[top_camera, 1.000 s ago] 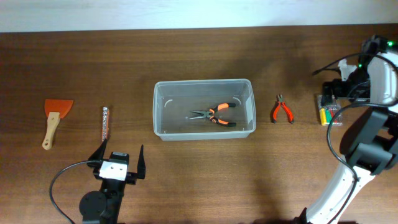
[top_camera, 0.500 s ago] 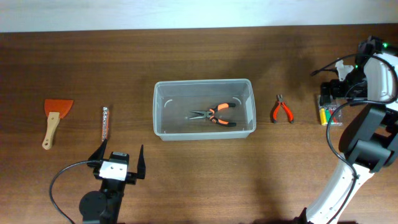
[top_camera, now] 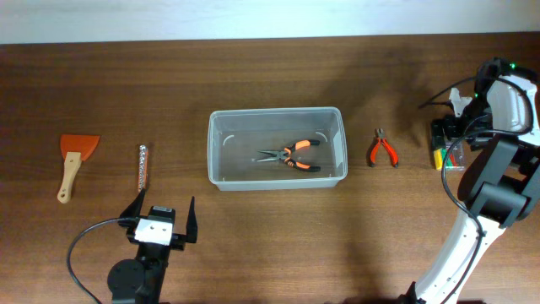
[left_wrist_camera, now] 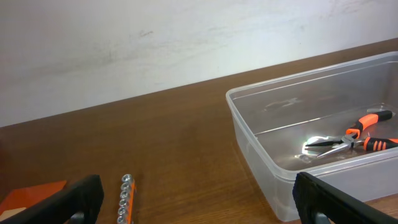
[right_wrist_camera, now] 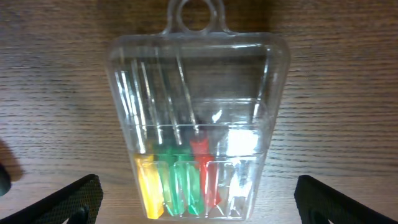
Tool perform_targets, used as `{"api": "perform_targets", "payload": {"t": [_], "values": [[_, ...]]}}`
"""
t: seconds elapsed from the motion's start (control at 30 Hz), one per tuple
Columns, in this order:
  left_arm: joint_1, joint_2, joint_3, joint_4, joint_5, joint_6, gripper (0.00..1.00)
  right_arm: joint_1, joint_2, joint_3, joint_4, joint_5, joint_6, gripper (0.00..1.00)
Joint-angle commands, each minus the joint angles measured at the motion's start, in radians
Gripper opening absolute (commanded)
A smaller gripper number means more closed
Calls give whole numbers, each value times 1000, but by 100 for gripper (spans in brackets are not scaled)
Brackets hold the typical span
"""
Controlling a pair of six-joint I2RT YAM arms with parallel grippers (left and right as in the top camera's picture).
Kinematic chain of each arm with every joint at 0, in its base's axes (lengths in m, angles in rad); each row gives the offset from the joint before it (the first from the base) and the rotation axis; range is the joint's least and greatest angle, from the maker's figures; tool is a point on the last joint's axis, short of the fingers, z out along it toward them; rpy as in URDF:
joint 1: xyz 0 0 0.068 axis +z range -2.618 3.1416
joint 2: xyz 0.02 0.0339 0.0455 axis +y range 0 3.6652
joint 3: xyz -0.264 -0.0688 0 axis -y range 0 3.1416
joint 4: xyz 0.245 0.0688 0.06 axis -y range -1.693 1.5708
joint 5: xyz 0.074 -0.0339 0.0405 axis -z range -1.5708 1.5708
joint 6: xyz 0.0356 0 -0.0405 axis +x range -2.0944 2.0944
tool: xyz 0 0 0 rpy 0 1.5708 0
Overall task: Pack container
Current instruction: 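Lower the right gripper and grasp the screwdriver pack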
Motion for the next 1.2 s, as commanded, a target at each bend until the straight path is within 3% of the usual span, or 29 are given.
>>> {"api": "perform_targets", "payload": {"t": [0.0,1.17], "values": [[5,-8,-7,3,-7,-9,99,5,9,-2,12,26,-11,99],[5,-8,-7,3,-8,-9,99,5,39,-5,51,16,-19,99]]}}
